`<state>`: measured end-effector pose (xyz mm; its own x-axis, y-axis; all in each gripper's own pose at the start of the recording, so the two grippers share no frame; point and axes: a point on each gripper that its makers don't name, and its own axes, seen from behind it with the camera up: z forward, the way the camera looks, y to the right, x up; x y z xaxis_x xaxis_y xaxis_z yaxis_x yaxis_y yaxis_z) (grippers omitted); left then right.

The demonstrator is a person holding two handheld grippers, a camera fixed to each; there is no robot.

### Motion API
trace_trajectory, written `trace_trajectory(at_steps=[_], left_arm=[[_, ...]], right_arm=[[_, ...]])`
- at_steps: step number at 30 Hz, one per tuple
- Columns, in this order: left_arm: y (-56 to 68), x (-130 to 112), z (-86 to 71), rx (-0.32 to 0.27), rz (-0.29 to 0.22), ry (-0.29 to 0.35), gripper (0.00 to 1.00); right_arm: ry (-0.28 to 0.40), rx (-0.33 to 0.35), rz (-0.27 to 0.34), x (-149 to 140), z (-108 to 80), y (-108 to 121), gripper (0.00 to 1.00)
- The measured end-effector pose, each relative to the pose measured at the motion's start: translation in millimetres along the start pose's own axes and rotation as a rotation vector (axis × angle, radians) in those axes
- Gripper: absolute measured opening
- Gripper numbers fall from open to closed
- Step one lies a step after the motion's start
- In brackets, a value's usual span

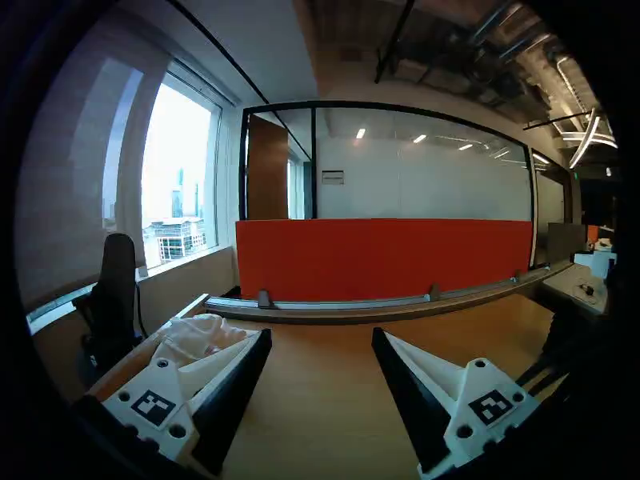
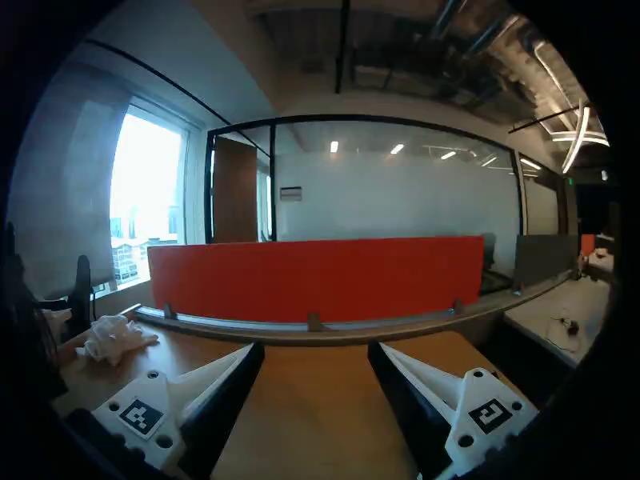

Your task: Fold towel

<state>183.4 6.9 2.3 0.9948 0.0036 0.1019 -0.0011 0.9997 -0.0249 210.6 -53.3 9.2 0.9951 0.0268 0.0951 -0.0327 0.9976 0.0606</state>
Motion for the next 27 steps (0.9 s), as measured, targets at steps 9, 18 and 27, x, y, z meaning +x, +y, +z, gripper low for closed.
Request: trace_trajectory(at_steps=[9,18,27], left_arm=[[-3.8,-5,-0.4,-0.007,-0.01,0.013,0.93],[-6.8,-32,-1.2,-0.015,-0.024,0.012,0.93],[-9.9,-69,3.9,-0.01,-0.016,0.02,0.93]], right_arm=[[0.0,-0.009,-0.012,-1,-1.8,-3,1.0],[0.013,-0.017,-0.042,-8,-7.0,-12,1.0],[0.008,-0.031,-0.033,-33,-6.0,-16,1.0]])
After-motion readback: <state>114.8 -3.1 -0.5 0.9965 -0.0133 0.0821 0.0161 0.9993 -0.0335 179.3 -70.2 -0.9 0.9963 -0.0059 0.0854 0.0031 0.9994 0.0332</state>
